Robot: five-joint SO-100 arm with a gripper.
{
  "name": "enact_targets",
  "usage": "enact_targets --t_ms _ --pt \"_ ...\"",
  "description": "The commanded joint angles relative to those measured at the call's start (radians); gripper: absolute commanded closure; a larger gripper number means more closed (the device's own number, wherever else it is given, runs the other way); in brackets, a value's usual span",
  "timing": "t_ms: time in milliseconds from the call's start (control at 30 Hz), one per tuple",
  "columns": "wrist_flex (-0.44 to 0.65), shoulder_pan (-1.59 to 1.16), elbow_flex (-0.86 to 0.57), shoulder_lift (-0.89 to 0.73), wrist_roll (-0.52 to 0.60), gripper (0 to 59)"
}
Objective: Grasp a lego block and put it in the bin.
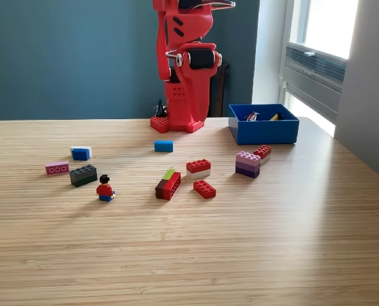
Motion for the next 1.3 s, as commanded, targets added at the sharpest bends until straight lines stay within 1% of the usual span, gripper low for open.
enact_targets --t_ms 33,867,1067,1133,1233,1300 --pt "-0.034 0.014 -0.003 0.029 -0.003 48.3" --pt "-0.035 0.014 0.031 0.029 0.008 49.3" --pt "-0.069 0.032 0.043 0.029 0.017 49.1" --pt "-0.089 0.052 0.055 0.029 0.029 48.8" --pt "-0.114 0.086 0.075 0.029 0.081 47.4" --pt "-0.12 0.11 0.084 0.029 0.133 44.8"
